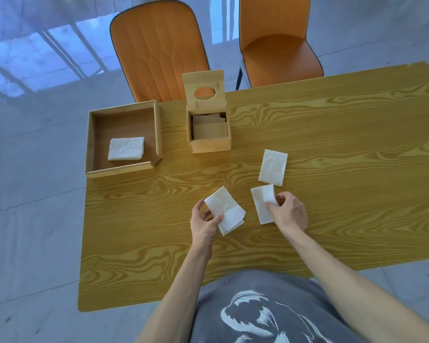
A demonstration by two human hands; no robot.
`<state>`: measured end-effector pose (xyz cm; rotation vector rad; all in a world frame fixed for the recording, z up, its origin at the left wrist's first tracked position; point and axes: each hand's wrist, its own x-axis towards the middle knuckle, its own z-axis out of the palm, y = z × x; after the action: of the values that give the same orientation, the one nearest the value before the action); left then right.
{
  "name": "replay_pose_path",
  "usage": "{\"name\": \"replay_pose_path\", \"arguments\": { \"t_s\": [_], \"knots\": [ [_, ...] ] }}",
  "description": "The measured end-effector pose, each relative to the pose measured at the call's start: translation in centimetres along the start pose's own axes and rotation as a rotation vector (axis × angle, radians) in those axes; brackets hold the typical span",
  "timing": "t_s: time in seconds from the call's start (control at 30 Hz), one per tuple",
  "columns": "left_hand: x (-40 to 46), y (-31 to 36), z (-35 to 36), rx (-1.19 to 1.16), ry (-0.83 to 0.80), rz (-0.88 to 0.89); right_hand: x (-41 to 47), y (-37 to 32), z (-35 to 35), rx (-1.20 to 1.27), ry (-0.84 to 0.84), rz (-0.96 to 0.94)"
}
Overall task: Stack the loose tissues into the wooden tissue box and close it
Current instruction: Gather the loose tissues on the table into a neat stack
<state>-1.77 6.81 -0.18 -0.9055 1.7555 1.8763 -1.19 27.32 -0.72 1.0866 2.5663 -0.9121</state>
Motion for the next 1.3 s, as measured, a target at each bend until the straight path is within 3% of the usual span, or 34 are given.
{"name": "replay_pose_path", "arguments": {
  "t_s": [0.23, 0.43, 0.77, 0.93, 1.3],
  "knots": [
    [0.6, -0.7, 0.4, -0.053, 0.046, -0.043, 0.3, -1.3, -0.8, 0.405, -0.114, -0.148],
    [0.8, -0.7, 1.3, -0.052, 0.081, -0.08, 0.2, -3.2, 0.7, 0.626, -0.379, -0.139],
    [0.7, -0.2, 1.3, -0.14, 0.058, -0.098, 0.1, -3.5, 2.9, 0.509, -0.506, -0.17],
    [1.0, 0.3, 1.9, -0.211, 0.043, -0.113, 0.4, -3.3, 3.2, 0.322, -0.427, -0.223],
    [2.1, 0.6, 3.3, -0.036, -0.005, -0.04, 0.8, -3.8, 3.0, 0.048, -0.263, -0.264]
  ]
}}
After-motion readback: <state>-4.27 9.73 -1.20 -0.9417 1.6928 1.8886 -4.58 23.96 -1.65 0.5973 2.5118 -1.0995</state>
